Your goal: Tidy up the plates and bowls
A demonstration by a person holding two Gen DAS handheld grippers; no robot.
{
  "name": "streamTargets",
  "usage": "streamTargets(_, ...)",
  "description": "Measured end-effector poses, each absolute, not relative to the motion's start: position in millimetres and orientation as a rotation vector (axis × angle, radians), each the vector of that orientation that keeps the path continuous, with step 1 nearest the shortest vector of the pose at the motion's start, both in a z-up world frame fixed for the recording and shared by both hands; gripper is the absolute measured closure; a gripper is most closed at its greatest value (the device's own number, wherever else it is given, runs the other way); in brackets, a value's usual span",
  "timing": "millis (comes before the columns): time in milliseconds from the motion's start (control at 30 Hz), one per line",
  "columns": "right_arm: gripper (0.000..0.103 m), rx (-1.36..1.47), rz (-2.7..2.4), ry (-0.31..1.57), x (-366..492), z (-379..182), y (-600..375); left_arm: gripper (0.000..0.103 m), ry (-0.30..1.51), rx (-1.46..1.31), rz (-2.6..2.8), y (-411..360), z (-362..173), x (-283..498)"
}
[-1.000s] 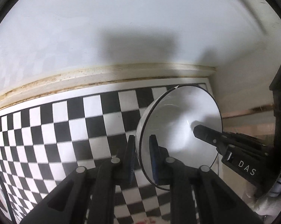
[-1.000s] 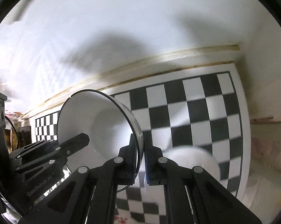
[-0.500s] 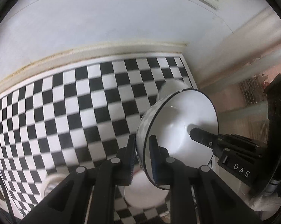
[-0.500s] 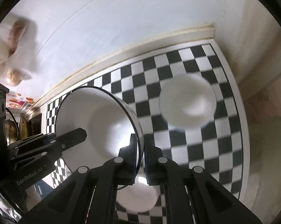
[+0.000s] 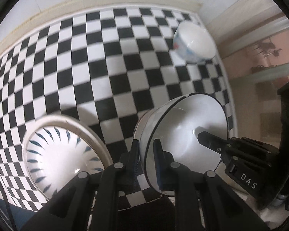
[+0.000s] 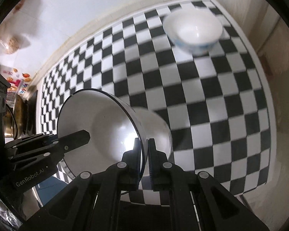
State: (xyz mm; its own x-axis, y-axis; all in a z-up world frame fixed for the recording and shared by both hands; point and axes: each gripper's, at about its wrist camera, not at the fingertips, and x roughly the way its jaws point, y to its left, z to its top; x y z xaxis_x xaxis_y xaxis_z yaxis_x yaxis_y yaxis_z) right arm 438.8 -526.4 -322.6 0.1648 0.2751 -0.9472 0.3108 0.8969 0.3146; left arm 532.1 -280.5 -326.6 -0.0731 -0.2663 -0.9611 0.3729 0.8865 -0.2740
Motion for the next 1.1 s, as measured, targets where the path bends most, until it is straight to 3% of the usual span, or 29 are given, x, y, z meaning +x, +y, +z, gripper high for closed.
streamTargets(267, 0.095, 0.470, -0.072, 1.479, 420.3, -361.2, -523.8, 0.090, 1.608, 0.181, -0.504, -301.8, -354.0, 517.8)
streamTargets(567, 0.095, 0.464, -0.082, 1.489, 423.7, -365.0, -531.0, 0.090, 1.602, 0.251, -0.478, -315.8, -369.4, 512.4)
streamTargets(700, 0.086, 0.499, -0.101, 1.505, 425.2, -360.5, -536.3, 0.090, 1.606, 0.247, -0.457, -313.7, -371.0, 514.7)
streamTargets(933, 0.094, 0.480, -0.097, 1.511, 419.8, -355.5, -544.1, 0.090, 1.577, 0.286, -0.459, -317.3, -365.5, 505.0)
streamTargets(1100, 0.095, 0.465, -0.100, 1.504, 416.9, -354.0, -541.6, 0.090, 1.570, 0.294, -0.453, -318.8, -365.6, 502.2)
